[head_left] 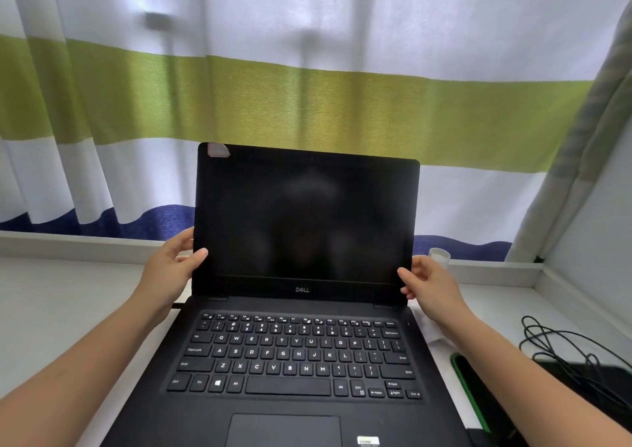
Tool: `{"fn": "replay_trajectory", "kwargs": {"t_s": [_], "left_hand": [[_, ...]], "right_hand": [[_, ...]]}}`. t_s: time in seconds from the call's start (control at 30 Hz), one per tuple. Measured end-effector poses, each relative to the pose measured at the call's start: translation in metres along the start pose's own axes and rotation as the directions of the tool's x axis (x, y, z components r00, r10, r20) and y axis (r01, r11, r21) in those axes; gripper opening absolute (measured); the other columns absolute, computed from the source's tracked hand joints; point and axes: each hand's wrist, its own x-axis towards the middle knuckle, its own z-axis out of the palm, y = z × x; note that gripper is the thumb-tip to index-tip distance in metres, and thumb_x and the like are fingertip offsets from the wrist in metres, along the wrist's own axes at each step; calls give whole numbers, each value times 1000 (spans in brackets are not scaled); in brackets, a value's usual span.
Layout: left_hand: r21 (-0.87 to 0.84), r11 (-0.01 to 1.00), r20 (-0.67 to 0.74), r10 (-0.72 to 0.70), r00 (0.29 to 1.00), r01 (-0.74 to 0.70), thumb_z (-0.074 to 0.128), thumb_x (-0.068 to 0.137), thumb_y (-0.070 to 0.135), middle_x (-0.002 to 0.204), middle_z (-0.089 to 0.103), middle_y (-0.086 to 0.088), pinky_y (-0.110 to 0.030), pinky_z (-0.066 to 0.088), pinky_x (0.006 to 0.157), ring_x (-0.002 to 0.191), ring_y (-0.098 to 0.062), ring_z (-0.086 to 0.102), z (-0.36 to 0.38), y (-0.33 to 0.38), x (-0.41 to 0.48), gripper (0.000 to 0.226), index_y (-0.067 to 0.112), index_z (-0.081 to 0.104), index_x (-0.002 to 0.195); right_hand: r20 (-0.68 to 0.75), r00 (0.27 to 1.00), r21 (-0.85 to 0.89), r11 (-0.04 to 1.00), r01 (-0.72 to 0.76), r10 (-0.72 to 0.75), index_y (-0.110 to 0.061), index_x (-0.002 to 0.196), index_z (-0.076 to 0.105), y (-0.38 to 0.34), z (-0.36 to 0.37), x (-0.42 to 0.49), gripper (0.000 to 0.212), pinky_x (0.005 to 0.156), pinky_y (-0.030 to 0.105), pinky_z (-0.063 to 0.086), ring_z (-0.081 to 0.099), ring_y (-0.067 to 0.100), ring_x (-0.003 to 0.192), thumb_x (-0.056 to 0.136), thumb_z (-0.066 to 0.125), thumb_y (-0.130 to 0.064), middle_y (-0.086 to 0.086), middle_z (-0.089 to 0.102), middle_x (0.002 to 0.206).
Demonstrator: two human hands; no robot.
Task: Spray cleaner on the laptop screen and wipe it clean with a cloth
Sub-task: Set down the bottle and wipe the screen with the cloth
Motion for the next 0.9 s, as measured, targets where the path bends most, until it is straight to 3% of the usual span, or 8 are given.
{"fn": "replay_trajectory", "kwargs": {"t_s": [0.07,0.17,0.33,0.5,0.6,0.7,0.77,0.9], "left_hand": [[10,1000,-8,6,1000,-6,56,90,9,122,62,-7,-49,45,100,102,-28,62,1,1,-1,39,31,56,123],[21,1000,-20,18,1000,-17,55,91,10,116,61,-5,-49,46,99,100,-26,61,2,2,-4,36,34,54,118],[6,1000,-69,2,998,-2,53,93,19,116,60,-2,-43,46,100,106,-23,60,7,5,-9,30,32,56,120],[19,1000,-112,6,994,-4,52,93,15,116,57,1,-29,40,89,103,-17,55,14,11,-16,37,21,53,129],[30,1000,-133,8,991,-4,52,91,11,115,57,3,-27,39,88,100,-16,55,17,15,-18,39,19,52,130],[23,1000,-150,3,989,0,53,91,11,113,57,2,-28,39,86,98,-16,55,21,19,-19,39,19,51,129],[28,1000,-157,11,987,-6,53,91,12,111,56,2,-28,39,84,98,-16,54,22,21,-17,40,19,50,130],[35,999,-155,18,988,-12,50,93,15,110,56,-1,-29,40,82,96,-17,54,27,25,-12,42,20,45,134]], "right_hand": [[-1,1000,-52,999,-7,7,-28,86,56,-3,-4,-4,9,67,30,50,62,15,68,85,63,-22,0,65,86],[2,1000,-271,962,26,-27,-25,100,51,-2,-13,-16,25,67,28,41,59,13,79,81,66,-28,-5,61,90],[135,989,-649,749,132,-57,-22,104,61,14,-25,-36,21,82,30,41,55,24,101,86,54,-30,5,64,107],[185,981,-750,637,178,-57,-31,114,57,26,-24,-42,27,84,35,43,52,30,106,92,43,-28,2,61,116],[150,984,-712,680,177,-99,-27,110,59,30,-23,-42,29,77,37,45,55,32,95,87,48,-12,6,64,107],[48,980,-664,727,177,-196,-14,99,64,20,-24,-42,36,67,31,38,57,36,87,74,50,7,13,66,95],[-39,923,-648,713,269,-383,-8,94,66,4,-21,-46,36,69,31,39,57,38,83,68,53,13,15,66,88],[-76,660,-591,567,574,-747,-6,96,66,-38,1,-45,35,78,25,36,49,24,81,68,52,9,10,63,84]]}}
